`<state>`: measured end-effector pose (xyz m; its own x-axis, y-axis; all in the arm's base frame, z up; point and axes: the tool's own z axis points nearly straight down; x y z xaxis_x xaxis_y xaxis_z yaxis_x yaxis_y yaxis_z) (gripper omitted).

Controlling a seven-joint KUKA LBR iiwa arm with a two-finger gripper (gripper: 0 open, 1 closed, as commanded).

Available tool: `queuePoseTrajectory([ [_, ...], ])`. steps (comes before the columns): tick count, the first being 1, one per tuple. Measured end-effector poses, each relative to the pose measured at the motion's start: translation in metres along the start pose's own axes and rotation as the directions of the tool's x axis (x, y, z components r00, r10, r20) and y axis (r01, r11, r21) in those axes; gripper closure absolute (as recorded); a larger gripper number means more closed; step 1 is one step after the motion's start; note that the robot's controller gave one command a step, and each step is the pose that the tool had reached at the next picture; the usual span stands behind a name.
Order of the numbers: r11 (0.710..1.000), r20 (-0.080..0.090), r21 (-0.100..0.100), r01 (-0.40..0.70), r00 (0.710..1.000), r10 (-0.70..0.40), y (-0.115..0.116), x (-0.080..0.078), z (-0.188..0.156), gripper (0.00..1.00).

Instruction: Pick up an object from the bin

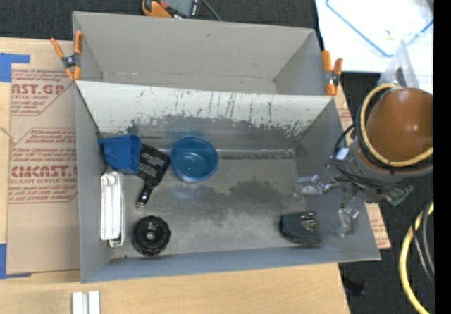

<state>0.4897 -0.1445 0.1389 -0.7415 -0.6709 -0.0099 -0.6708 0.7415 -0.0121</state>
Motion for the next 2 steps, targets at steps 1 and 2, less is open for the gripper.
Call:
queuePoseTrajectory([
  [1, 0.983, 0.006, 0.000, 0.183, 0.983, -0.183, 0.023, -0.076, 0.027, 0.00],
  [2, 0.998, 0.006, 0.001, 0.069, 0.998, -0.069, 0.053, -0.055, 0.050, 0.00],
])
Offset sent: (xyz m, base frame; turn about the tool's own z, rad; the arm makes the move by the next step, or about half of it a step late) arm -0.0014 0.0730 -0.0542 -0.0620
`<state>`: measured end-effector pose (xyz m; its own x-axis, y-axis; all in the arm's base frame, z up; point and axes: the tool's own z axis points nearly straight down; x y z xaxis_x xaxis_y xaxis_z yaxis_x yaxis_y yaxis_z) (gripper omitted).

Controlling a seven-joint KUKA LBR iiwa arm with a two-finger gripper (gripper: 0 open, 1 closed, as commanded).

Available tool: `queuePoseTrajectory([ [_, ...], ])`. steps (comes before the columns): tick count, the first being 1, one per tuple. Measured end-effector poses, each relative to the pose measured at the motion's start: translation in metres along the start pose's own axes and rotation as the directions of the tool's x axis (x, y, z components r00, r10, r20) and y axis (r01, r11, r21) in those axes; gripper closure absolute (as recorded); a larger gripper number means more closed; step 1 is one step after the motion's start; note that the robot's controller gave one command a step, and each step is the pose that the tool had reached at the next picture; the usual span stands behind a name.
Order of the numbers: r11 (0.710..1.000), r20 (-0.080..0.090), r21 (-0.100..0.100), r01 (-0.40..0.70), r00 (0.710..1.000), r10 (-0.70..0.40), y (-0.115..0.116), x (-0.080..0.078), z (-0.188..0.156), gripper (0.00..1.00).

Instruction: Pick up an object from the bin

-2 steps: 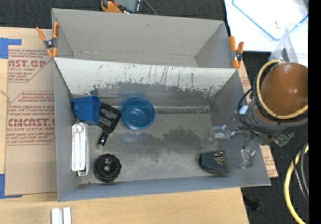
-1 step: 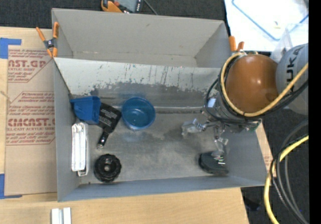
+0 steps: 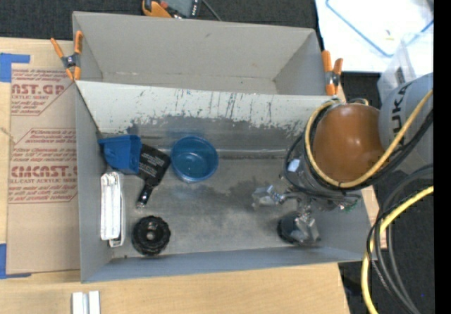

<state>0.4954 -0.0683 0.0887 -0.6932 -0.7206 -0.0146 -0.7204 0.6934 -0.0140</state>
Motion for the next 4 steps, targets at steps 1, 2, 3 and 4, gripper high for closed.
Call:
queuePoseTrajectory([
  [1, 0.993, 0.014, 0.013, -0.118, 0.993, 0.118, -0.118, 0.000, -0.096, 0.00],
  [2, 0.998, 0.008, 0.006, -0.064, 0.998, 0.063, -0.073, 0.007, -0.066, 0.00],
  [3, 0.984, 0.016, 0.012, -0.176, 0.984, 0.176, -0.091, 0.022, -0.018, 0.00],
  [4, 0.968, 0.009, 0.000, 0.251, 0.968, -0.251, -0.014, 0.003, 0.005, 0.00],
])
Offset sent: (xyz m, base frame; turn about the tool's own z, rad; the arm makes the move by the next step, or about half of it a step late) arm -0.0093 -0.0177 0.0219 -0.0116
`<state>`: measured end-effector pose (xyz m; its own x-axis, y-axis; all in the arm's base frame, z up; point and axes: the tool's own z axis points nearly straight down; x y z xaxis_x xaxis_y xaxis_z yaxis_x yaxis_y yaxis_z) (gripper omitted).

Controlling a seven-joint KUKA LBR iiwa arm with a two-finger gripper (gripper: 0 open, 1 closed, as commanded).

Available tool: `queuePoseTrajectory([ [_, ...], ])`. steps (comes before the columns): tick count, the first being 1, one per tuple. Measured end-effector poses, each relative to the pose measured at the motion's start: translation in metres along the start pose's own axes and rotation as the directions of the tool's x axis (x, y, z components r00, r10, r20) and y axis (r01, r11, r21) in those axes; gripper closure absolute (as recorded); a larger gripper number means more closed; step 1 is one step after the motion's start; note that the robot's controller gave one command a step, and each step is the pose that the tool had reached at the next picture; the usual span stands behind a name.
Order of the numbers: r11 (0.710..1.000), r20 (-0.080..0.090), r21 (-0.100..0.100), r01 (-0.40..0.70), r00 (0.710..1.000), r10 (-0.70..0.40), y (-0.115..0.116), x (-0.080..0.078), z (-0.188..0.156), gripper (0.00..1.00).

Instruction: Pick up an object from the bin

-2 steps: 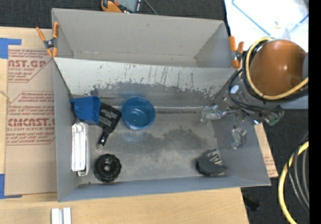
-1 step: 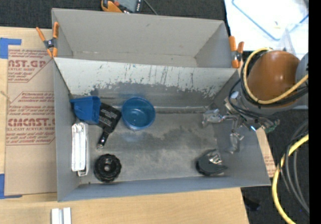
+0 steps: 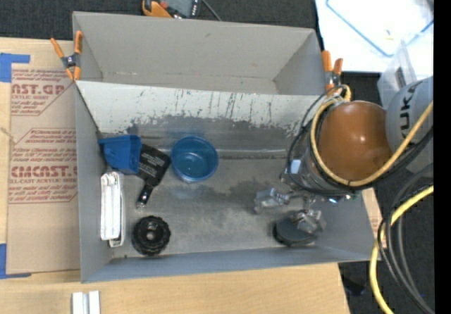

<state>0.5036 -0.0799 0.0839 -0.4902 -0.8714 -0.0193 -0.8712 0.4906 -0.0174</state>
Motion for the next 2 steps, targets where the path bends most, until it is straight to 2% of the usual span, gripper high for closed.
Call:
queuePoseTrajectory([
  [1, 0.984, 0.004, 0.006, -0.180, 0.984, 0.180, -0.0069, -0.0060, 0.0068, 0.00],
  [2, 0.978, 0.007, 0.008, -0.207, 0.978, 0.207, -0.0012, -0.0095, -0.0024, 0.00],
])
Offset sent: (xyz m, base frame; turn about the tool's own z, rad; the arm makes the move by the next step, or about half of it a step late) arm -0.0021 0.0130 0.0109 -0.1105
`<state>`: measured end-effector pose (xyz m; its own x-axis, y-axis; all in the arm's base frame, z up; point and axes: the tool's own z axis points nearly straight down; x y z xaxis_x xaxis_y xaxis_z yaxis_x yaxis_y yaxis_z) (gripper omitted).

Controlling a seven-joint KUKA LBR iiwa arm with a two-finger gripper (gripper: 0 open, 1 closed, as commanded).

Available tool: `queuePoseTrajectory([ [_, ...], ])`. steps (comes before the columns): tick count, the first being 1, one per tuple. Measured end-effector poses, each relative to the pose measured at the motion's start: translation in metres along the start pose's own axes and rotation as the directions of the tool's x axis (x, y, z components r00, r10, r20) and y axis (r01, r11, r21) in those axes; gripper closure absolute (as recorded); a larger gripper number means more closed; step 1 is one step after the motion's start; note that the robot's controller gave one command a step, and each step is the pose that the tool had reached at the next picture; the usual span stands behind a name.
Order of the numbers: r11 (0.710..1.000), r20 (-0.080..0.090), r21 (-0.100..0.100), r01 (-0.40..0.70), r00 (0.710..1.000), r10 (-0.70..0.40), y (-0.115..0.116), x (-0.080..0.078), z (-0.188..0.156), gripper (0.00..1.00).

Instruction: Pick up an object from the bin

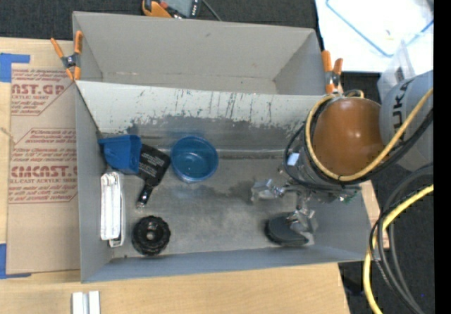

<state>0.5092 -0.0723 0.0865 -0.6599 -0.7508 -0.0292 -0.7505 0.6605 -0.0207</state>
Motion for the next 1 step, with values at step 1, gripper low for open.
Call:
queuePoseTrajectory([
  [1, 0.995, 0.003, 0.002, -0.101, 0.995, 0.101, -0.0288, 0.0175, 0.0005, 1.00],
])
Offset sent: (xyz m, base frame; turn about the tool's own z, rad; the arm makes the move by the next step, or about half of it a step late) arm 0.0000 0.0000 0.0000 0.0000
